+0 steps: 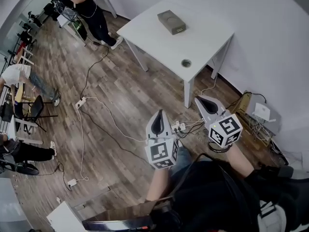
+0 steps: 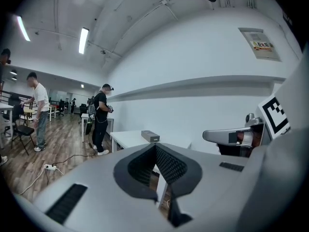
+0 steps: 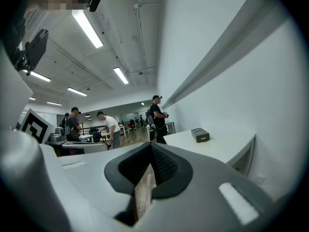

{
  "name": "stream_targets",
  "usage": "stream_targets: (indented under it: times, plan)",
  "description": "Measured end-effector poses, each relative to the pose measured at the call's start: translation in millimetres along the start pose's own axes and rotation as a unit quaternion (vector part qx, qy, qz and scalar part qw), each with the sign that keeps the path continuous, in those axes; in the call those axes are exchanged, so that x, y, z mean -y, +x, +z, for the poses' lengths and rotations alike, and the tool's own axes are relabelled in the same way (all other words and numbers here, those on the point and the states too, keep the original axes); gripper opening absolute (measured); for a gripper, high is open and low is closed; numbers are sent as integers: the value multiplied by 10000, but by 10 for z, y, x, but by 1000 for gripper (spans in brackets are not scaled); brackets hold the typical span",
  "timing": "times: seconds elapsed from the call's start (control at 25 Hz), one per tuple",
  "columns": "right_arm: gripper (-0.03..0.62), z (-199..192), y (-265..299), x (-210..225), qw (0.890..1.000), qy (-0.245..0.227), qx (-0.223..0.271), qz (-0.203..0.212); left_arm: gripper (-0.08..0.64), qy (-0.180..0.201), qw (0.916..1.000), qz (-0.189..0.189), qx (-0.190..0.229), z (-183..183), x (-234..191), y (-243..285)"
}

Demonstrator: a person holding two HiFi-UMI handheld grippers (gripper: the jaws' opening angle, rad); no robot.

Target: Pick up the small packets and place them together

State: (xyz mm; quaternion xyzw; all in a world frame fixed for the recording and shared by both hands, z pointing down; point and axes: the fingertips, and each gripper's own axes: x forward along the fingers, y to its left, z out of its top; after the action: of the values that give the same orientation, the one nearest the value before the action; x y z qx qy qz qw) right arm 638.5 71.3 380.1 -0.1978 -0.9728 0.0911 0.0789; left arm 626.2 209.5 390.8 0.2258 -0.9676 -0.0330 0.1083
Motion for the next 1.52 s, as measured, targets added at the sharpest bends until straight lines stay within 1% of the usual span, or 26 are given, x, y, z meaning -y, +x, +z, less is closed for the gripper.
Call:
stream_targets:
  times: [0.16, 0.32, 0.48, 0.64, 0.88, 0.96, 1.04, 1.16, 1.28, 1.4, 1.52]
  plan:
    - [0, 184, 543, 33, 9998, -51, 183, -88, -3, 86, 9999, -33, 77, 243, -407, 316]
    - [0, 226, 884, -39, 9994, -67, 280, -201, -3, 131, 9996, -77, 229, 447, -729, 440]
    - [0, 208, 1137, -144, 9997, -77, 187, -118, -3, 68, 9999, 23, 133, 404, -981, 545]
    - [0, 190, 1427, -145, 9999, -91, 50, -4, -3, 9, 9998, 180, 29, 369, -1201, 660]
    - [0, 278, 2026, -149, 9991, -10, 296, 317, -3, -104, 9991, 402, -30, 353, -1620, 996]
    - [0, 278, 2293, -123, 9987, -70, 307, 390, -3, -127, 9988, 482, -29, 361, -1789, 1194]
    - [0, 305, 2597, -36, 9988, -136, 286, 379, -2, -117, 9985, 534, 2, 421, -1952, 1442]
    - [0, 347, 3130, 143, 9991, -234, 144, 311, -3, -33, 9982, 592, 69, 560, -2224, 1867]
    - [0, 393, 3701, 293, 9991, -316, 20, 288, -3, -49, 9983, 577, 0, 657, -2525, 2336]
    - [0, 526, 4231, 449, 9990, -229, 71, 368, -3, -80, 9986, 524, -20, 805, -2793, 2833]
    - [0, 657, 4649, 616, 9985, 24, 182, 510, -3, -47, 9989, 468, -81, 939, -2985, 3289]
